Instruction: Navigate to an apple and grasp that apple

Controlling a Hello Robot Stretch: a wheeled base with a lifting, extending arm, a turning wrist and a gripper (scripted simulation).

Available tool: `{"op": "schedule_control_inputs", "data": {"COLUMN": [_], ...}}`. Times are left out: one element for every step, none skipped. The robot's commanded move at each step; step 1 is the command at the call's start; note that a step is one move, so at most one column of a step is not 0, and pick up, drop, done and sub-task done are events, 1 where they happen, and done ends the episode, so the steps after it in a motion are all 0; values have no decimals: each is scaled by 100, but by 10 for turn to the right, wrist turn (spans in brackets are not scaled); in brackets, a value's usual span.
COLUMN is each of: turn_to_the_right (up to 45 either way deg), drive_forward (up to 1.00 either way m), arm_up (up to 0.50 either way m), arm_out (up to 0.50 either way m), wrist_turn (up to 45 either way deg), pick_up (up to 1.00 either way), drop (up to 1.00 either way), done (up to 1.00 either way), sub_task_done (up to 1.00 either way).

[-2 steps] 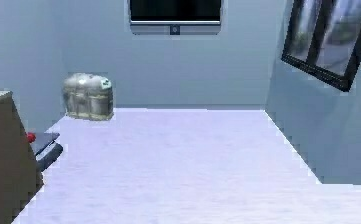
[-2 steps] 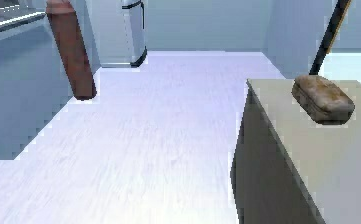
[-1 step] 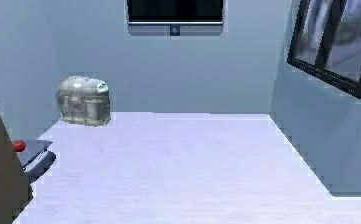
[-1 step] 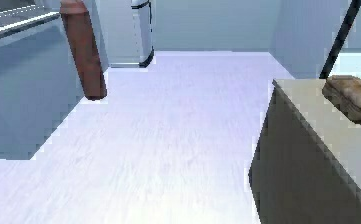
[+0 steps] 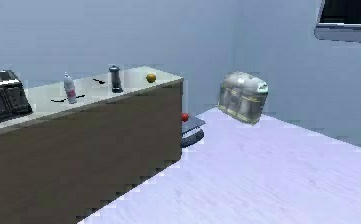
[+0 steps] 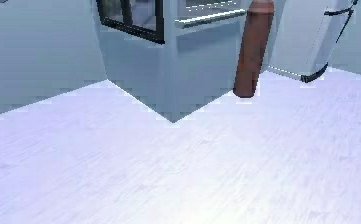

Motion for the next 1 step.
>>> {"op": "schedule_control_inputs", "data": {"turn_to_the_right": [-120], "drive_forward": [0], "arm_up": [0], "arm_out": [0], "wrist_turn": [0], "pick_up": [0], "drop": [0], "done": [0], "sub_task_done": [0]}}
